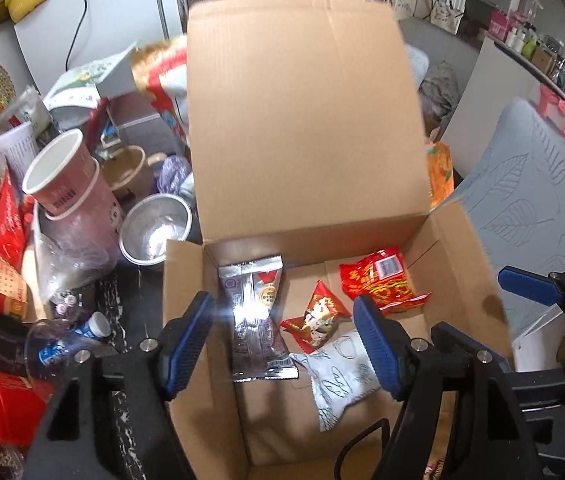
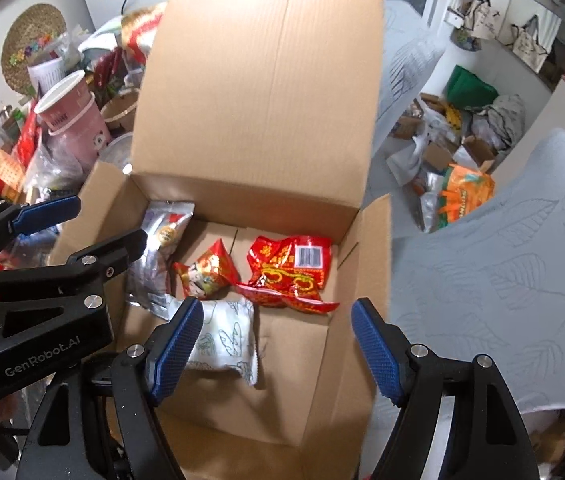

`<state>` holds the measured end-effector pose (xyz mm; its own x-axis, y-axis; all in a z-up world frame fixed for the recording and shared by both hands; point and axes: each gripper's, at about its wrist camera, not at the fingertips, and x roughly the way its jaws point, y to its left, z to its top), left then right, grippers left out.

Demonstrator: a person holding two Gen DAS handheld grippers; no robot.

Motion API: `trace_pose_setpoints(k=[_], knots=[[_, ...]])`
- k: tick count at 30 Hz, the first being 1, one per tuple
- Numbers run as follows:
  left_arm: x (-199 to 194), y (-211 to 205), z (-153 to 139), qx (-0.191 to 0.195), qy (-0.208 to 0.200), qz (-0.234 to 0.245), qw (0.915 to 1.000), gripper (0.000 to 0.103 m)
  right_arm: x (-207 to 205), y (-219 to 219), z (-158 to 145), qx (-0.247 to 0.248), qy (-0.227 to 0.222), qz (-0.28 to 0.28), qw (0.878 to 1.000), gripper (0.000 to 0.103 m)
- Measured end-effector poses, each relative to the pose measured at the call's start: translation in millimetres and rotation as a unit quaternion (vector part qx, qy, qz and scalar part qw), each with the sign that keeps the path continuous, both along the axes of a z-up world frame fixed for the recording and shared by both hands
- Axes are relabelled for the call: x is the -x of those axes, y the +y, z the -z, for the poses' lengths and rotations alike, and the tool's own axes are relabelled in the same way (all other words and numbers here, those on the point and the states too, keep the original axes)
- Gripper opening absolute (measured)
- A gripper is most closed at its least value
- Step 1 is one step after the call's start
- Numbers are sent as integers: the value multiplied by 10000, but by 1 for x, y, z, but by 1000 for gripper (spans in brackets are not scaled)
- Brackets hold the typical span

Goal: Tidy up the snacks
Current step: 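Carry both red bags over the box and release them inside, then withdraw both tools from the box toward the snacks on the table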

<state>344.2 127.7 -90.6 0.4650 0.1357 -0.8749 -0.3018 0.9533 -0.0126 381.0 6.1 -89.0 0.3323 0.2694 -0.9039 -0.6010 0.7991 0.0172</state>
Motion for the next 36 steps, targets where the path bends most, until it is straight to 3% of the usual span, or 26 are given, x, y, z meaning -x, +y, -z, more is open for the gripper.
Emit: trace_pose_setpoints(k=[18,29,36], knots=[[81,-33,-104,-251,-932,297,9949,72,74,-32,-93,-368,-730,139,9966,77],[140,-62,-136,-231,-1238,524,9907,72,132,-59,-123,-511,-951,236,9939,77],[171,-75,-140,-104,-1231,695,9899,72,168,-76,-127,-623,-917,326,9933,77]])
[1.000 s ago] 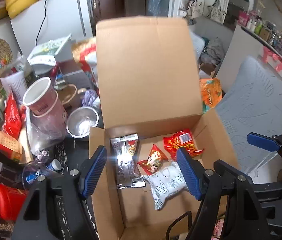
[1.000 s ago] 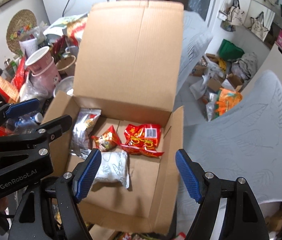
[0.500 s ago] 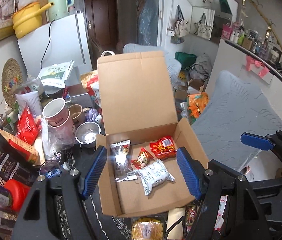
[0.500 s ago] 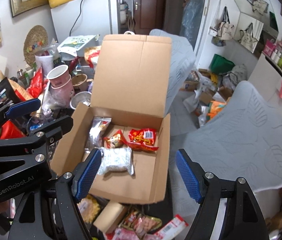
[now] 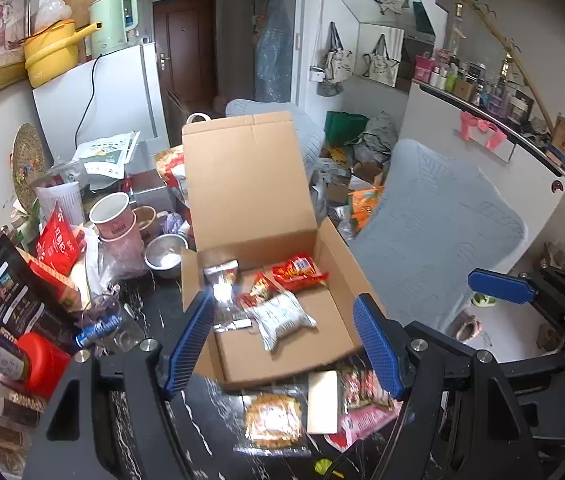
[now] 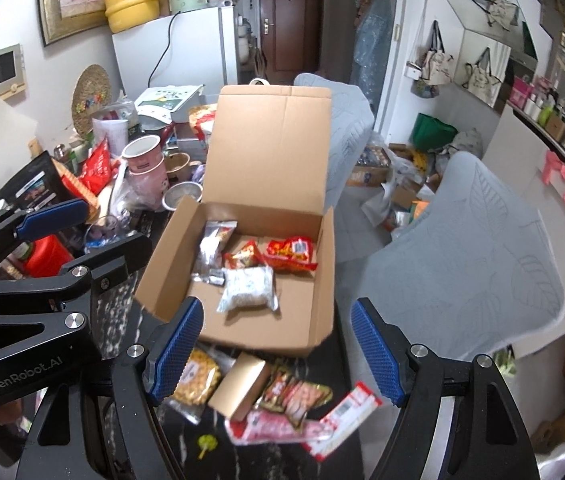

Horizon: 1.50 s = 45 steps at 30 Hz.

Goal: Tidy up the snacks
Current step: 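Withdraw both tools from the box toward the snacks on the table, then grip the wrapped waffle with the left tool while the right tool grips the green lollipop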

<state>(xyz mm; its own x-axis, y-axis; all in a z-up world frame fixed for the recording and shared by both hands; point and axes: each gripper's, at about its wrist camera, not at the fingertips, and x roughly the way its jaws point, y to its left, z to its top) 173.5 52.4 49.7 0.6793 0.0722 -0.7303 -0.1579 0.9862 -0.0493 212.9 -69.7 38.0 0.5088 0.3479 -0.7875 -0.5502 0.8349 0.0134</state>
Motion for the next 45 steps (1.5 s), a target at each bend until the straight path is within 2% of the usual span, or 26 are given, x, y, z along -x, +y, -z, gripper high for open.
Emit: trace_pose_setpoints(k=[10,22,33,41,45], knots=[[36,-15,14,46,216,275,9994,72,41,-20,15,-124,257,113,9995,77],[67,-6,46,292,559,57,9980,72,69,-34,49,-179,586,24,9981,77],[85,12,86,447,932,-194,9945,72,94,-34,105,5,1105,-377,9932,77],[95,16,121,667,1293,-254,9890,72,104,-22,143,37,1288,-674,9894,77],[101,19,137,704,1420,-364,9867,72,106,-20,165,4,1498,-748,9859,74]])
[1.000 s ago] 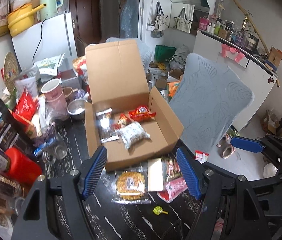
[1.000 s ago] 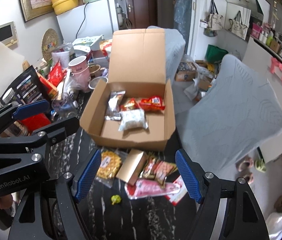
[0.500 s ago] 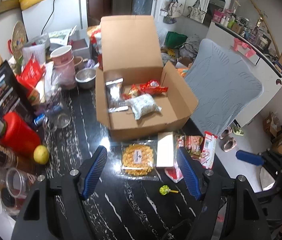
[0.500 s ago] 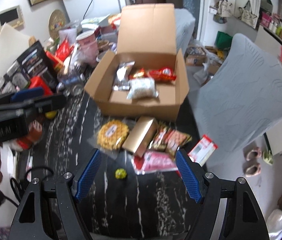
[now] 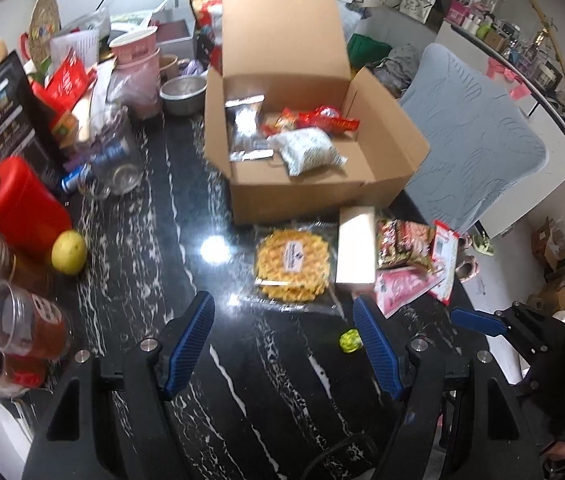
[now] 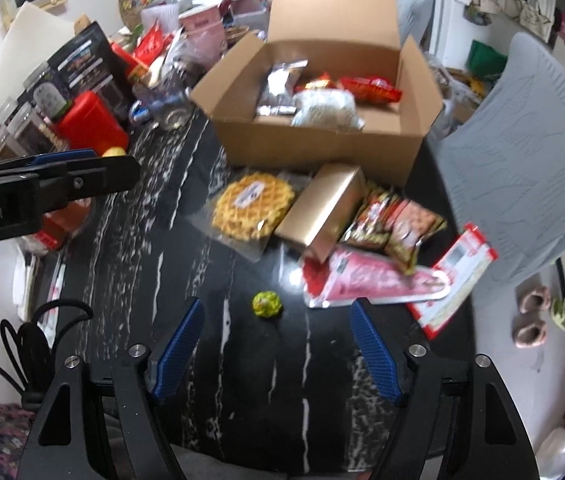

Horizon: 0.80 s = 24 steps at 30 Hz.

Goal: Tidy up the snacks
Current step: 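Grip the wrapped waffle with the left tool while the right tool grips the green lollipop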

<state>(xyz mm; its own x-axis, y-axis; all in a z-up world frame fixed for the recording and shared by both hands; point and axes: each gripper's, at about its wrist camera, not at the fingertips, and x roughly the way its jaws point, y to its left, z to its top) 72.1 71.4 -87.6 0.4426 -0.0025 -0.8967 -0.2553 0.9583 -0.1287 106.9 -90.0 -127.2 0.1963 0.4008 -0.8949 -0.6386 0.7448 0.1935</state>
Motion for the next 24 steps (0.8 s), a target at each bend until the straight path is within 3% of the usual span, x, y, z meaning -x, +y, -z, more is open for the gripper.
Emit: trace_pose_setpoints(k=[7,12,19,24], knots=[[5,5,26,47,311,-128,9994,72,-5,6,40,3,299,-70,9995,64],[0,7,34,51,415,-109,9991,72,-9,14,71,0,569,-91,9983,42],[-17,9,39,96,404,-79,9991,72,-13,26,95,-8,736,-123,9972,38],[-32,13,45,295,400,-83,9987,72,-19,29,98,-72,688,-147,9975,28]])
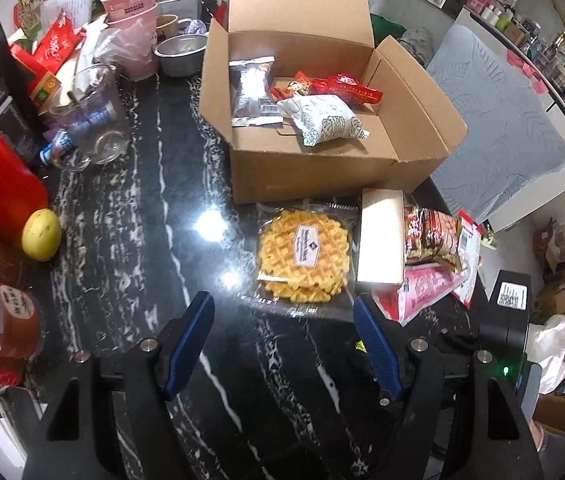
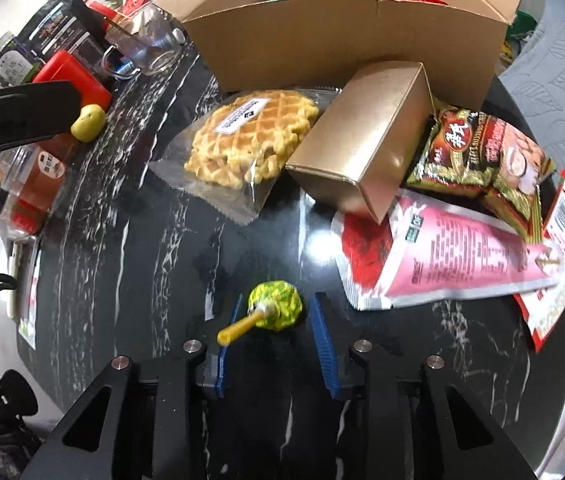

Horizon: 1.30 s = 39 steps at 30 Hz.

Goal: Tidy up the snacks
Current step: 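Grip the wrapped waffle with the left tool while the right tool grips the green lollipop, then lift the waffle and lollipop and carry both toward the box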

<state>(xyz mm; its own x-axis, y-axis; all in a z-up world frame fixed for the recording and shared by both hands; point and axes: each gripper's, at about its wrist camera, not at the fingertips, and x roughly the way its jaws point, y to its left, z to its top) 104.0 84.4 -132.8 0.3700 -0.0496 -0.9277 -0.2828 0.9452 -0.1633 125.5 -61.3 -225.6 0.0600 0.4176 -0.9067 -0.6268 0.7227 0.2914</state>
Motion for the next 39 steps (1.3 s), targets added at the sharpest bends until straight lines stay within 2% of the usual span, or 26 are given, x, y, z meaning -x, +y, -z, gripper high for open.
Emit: trace_pose_setpoints(k=[5,10,20,24,25,27,29,30,31,34,37,39], knots=[[-18,-1,13,199,52,160,9997,72,-6,-2,-2,34,-2,-37,10000,26],[-37,-8,32,380,77,410,9984,72,-15,-14,-9,-27,81,154,9998,26],[-73,-20,78,248,597,671,9957,72,-29,-29,-18,74,113,379,9992,26],[-79,-22,84,19,587,698,9958,72,-30,-27,-16,72,179,409,9990,26],[-80,-23,85,-24,599,705,9957,74,-31,-28,-16,73,201,418,9989,26],[-83,-24,92,-95,750,679,9948,85,-31,-28,-17,66,231,418,9988,26],[-86,-22,104,63,1015,586,9931,91,-31,-27,-17,58,243,403,9989,26],[-86,-18,112,314,1106,465,9923,99,-31,-27,-17,57,248,394,9989,26],[-85,-16,113,325,1090,365,9928,102,-31,-27,-17,56,251,390,9989,26],[-85,-18,117,11,1028,418,9938,102,-32,-24,-16,71,237,386,9989,26],[-87,-30,123,-481,1153,738,9894,103,-33,-30,-16,99,235,400,9989,26],[-87,-33,124,-475,1125,764,9896,103,-33,-31,-15,116,234,396,9989,26]])
